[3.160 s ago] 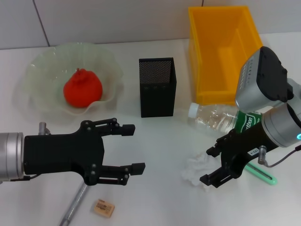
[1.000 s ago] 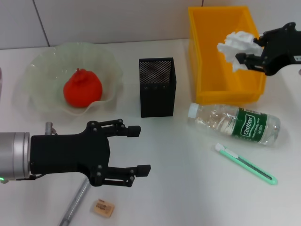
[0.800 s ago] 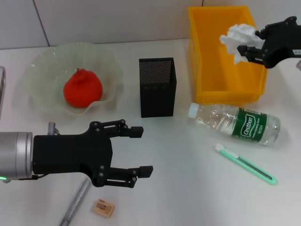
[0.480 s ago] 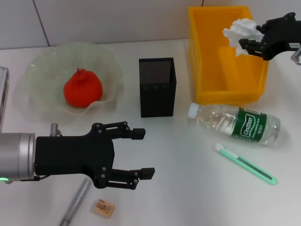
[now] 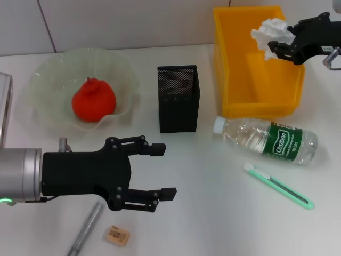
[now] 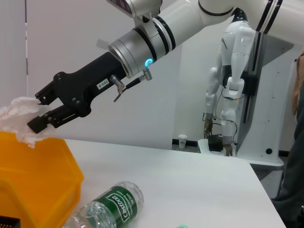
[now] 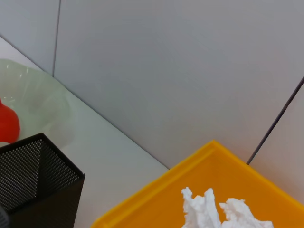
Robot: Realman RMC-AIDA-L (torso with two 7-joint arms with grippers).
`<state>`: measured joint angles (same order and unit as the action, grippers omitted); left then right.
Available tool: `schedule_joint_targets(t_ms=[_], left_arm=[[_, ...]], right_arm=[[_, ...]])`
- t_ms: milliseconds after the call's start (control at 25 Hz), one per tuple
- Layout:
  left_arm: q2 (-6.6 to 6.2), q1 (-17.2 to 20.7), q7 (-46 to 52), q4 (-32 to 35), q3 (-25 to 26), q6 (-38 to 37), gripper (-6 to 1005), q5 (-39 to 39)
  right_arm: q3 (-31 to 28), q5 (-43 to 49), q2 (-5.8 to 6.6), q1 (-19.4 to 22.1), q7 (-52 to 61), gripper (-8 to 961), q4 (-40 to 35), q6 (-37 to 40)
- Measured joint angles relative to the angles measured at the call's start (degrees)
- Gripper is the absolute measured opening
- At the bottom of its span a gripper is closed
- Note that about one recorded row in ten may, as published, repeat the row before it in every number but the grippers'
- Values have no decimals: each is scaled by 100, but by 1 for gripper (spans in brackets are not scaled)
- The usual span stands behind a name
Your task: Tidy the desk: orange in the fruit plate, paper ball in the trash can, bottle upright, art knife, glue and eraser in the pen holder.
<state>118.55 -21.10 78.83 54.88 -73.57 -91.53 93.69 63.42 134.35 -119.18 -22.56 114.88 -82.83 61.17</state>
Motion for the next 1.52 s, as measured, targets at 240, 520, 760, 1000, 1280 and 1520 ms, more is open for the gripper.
schedule_joint_targets(t_ms=[240,520,760,1000,1280,1520], left_arm=[[-7,-8,0,-26,0,10,846,0],[-8,-8,0,-31,0,14,846,0],[-8,-28,0,-30,1,13,846,0],[-6,-78,0,-40,1,53,845,82],[2,-85,0,-117,-2,101,845,83],[2,-96,5,-128,-16,127,845,83]], right_arm=[[-26,-25,-10,18,77,506,-47,-83],[-85,-29,-9,7,99,637,-50,-94],[-84,-32,-9,14,76,760,-41,-97],[-80,-73,-9,84,101,809,-96,-84],[133,-683,-15,673,207,809,-914,233],[117,-801,-27,976,830,808,-1769,1146]])
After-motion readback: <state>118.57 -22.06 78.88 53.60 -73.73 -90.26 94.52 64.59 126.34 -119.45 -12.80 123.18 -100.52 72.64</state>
